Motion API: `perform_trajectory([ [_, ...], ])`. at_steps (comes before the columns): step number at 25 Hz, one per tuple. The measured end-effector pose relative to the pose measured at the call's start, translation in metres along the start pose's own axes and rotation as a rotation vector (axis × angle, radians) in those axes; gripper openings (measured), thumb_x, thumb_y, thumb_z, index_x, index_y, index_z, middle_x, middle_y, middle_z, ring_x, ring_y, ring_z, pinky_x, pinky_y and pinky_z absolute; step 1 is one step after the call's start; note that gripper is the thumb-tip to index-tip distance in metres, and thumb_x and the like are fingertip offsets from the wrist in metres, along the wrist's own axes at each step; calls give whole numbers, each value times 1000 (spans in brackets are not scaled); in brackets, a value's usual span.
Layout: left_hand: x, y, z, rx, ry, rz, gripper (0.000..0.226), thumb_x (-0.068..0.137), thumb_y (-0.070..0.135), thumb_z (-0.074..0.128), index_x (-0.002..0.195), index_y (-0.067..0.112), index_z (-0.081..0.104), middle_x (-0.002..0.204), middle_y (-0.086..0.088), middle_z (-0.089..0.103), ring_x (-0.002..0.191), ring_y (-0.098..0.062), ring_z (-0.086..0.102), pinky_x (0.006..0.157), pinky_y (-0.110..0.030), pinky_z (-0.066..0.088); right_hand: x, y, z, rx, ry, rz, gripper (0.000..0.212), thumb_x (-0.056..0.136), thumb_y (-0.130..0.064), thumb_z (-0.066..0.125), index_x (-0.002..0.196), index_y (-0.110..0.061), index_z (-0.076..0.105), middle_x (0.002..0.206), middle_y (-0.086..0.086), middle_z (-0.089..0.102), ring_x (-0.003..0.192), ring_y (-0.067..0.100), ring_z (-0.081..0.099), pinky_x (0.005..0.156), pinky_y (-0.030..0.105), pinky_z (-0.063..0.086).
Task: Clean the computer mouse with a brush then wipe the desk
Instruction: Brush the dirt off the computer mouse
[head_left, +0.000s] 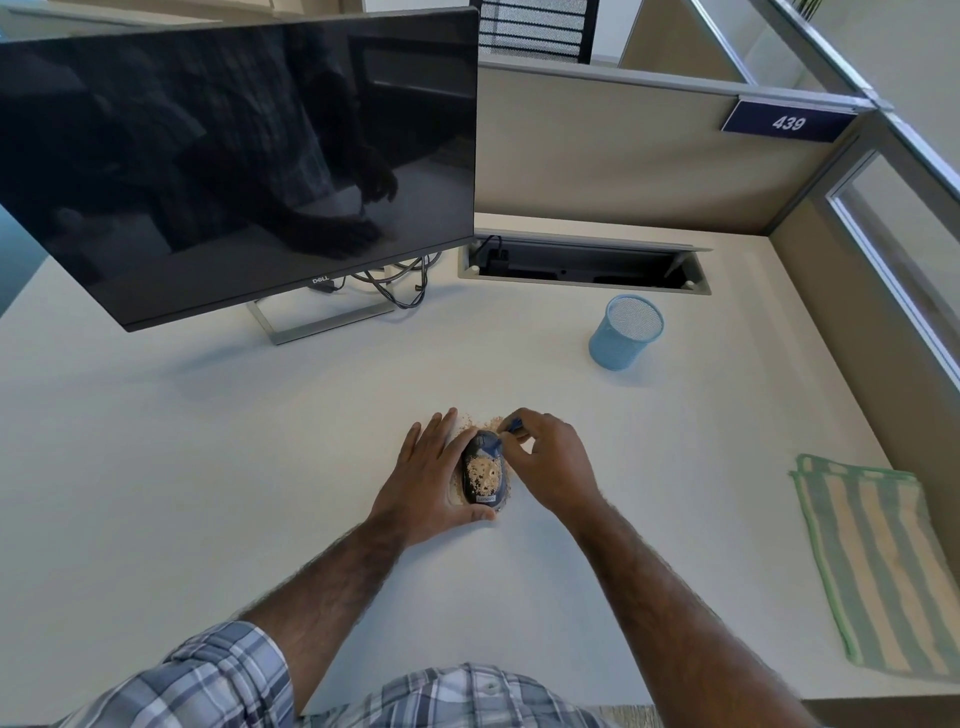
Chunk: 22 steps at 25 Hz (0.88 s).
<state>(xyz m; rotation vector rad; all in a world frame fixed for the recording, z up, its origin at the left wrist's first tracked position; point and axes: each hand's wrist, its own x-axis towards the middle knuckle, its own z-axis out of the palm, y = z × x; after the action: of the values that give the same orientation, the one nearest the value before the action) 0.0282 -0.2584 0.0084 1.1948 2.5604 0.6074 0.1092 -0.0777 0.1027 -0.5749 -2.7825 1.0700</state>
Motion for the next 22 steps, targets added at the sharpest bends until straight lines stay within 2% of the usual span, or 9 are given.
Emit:
perform_trajectory([
  [2,0,0,-1,3,3,5,120,70,94,52,161,26,15,173,-4,-3,159,-22,-6,129,-47,-2,-2,-1,0,-30,34,22,10,93,-25,62,98,-21,70,87,-4,70,81,13,59,70,35,51],
  [7,-1,1,-1,-7,20,10,119,70,92,54,161,25,18,173,-5,-1,159,-22,-5,128,-43,-5,-4,-5,-4,-116,17,-42,11,92,-25,59,96,-21,69,83,-4,70,80,17,60,73,38,52],
  [12,-1,0,0,-3,25,8,118,70,90,59,161,25,19,173,-4,1,159,-22,-3,129,-45,-2,-2,-2,-7,-69,-11,-40,13,95,-27,59,101,-23,70,89,-4,71,83,13,59,71,36,51],
  [15,-1,1,0,-7,19,3,119,70,90,58,162,26,18,173,-2,-2,159,-19,-7,129,-47,-1,-4,0,-5,-79,4,-30,11,92,-26,60,96,-21,69,84,-4,70,80,15,60,71,39,53],
  [22,-1,2,1,-9,16,2,119,70,93,53,161,26,16,173,-3,-1,159,-19,-6,129,-46,-2,-10,-2,-2,-69,10,-25,12,93,-24,58,98,-23,68,85,-5,69,81,15,59,75,40,52],
])
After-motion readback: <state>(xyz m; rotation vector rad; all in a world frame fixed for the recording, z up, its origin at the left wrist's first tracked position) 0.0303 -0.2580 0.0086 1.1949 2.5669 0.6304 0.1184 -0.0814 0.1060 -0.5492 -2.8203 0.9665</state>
